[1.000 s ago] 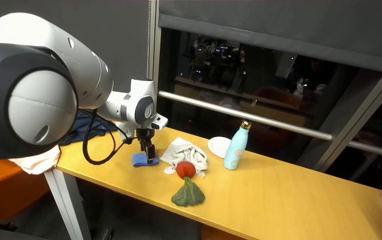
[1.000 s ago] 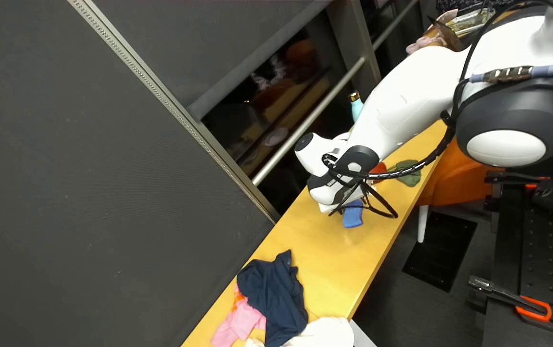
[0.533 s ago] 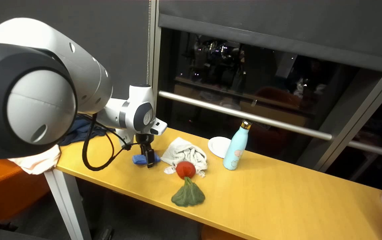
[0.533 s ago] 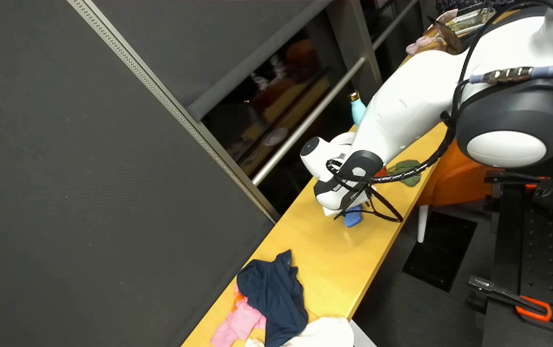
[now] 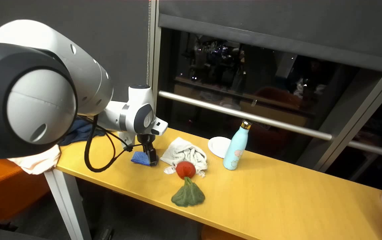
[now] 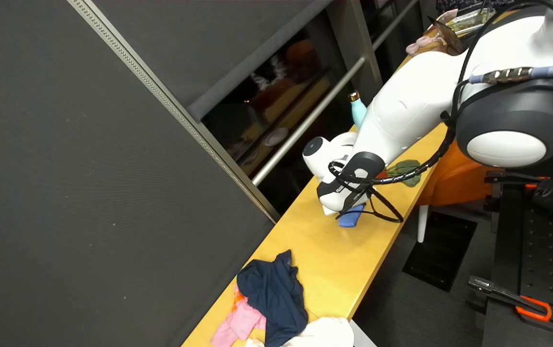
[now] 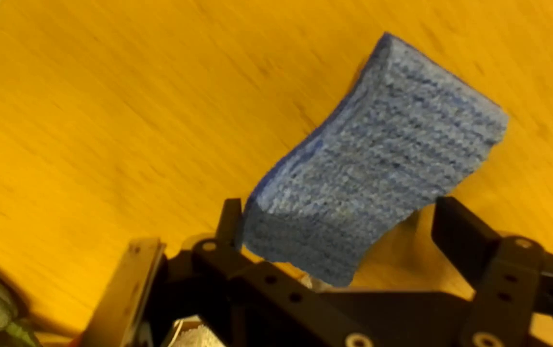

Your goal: Use the blue sponge to wipe the table

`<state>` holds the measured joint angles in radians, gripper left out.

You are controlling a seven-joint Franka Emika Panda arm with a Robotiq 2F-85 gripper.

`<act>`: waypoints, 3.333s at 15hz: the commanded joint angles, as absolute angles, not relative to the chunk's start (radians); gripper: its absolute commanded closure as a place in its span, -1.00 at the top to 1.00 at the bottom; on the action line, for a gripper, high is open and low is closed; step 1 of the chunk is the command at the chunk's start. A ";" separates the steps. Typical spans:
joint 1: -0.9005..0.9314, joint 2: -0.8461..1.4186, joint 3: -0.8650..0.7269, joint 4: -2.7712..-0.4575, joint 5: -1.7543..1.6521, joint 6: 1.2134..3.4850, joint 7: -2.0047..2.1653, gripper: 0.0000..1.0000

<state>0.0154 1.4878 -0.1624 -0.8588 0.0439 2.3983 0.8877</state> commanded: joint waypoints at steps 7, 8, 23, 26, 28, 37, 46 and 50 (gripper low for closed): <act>0.012 1.486 -0.171 -0.827 0.043 2.400 0.944 1.00; 0.013 1.485 -0.175 -0.831 0.042 2.405 0.958 1.00; 0.021 1.485 -0.168 -0.868 0.037 2.388 1.082 0.50; 0.019 1.485 -0.168 -0.872 0.038 2.389 1.081 0.16; 0.018 1.484 -0.167 -0.872 0.038 2.390 1.079 -0.13; 0.014 1.485 -0.164 -0.865 0.033 2.395 1.067 -1.00; 0.013 1.484 -0.176 -0.835 0.028 2.380 1.065 -0.69; 0.011 1.495 -0.175 -0.798 0.028 2.364 1.048 -0.07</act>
<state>0.0154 1.4828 -0.1734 -0.8403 0.0439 2.3863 1.0583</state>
